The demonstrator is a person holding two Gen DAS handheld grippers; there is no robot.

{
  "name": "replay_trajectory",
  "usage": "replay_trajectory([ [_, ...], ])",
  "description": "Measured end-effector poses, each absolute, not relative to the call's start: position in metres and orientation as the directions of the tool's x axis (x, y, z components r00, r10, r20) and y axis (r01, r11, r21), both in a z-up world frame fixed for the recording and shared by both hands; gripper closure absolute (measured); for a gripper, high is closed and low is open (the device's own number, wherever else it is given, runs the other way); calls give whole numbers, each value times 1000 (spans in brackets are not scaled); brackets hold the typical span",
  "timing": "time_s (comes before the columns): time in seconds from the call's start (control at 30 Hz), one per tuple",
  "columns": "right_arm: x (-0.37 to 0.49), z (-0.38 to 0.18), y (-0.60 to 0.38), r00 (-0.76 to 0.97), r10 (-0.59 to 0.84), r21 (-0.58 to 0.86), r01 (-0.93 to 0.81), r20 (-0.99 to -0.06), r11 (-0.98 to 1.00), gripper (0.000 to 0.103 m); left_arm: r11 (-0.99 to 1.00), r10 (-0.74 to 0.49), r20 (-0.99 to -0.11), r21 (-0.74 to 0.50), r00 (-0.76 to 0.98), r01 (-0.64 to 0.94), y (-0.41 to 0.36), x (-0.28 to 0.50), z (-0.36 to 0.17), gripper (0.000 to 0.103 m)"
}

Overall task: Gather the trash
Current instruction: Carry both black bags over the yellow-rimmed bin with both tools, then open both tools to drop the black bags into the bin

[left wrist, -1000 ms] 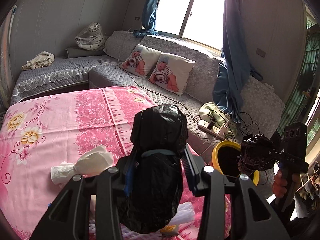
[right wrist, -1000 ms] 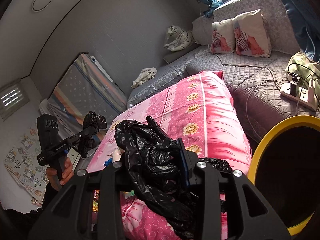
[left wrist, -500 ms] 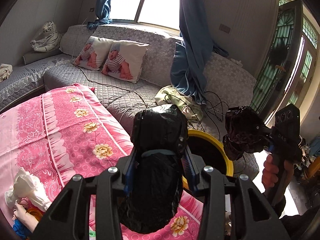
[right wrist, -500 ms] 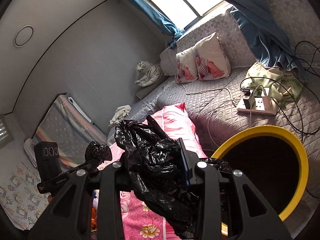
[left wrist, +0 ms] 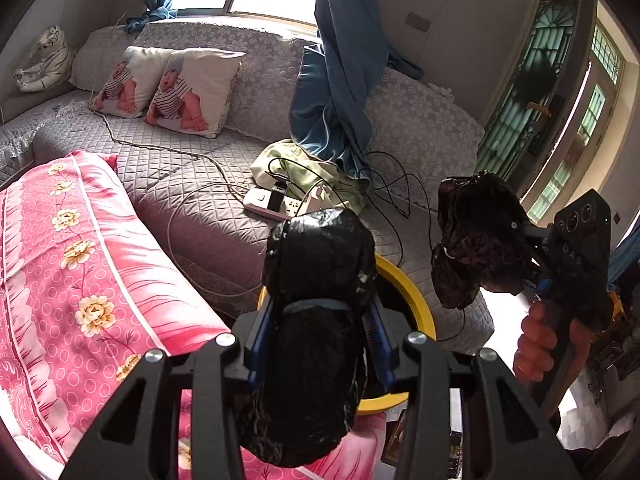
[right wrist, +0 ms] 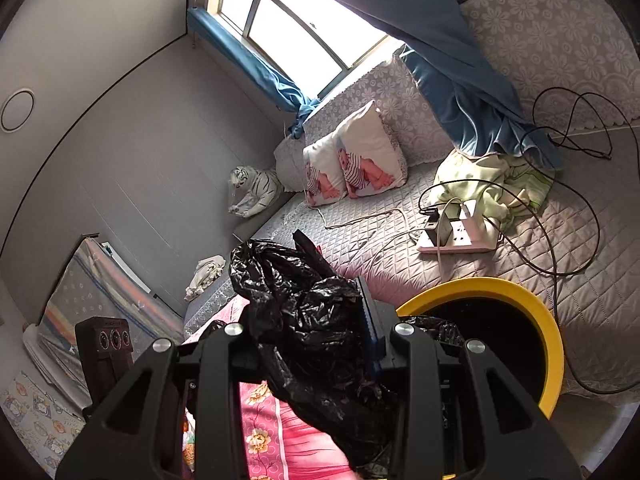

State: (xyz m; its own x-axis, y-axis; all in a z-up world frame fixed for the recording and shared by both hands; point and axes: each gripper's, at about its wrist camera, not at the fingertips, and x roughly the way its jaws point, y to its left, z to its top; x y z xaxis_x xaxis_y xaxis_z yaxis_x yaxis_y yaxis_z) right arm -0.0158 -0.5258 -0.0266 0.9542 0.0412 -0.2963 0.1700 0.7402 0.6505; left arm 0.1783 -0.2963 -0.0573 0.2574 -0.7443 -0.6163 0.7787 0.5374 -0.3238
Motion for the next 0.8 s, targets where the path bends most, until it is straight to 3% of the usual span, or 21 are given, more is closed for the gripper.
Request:
replay_trajectory([
  [0.8,-2,-78,-564,920,-21,689,308,-392,656,69,494,-692,-711,-341,124,800,-396,183,-119,64],
])
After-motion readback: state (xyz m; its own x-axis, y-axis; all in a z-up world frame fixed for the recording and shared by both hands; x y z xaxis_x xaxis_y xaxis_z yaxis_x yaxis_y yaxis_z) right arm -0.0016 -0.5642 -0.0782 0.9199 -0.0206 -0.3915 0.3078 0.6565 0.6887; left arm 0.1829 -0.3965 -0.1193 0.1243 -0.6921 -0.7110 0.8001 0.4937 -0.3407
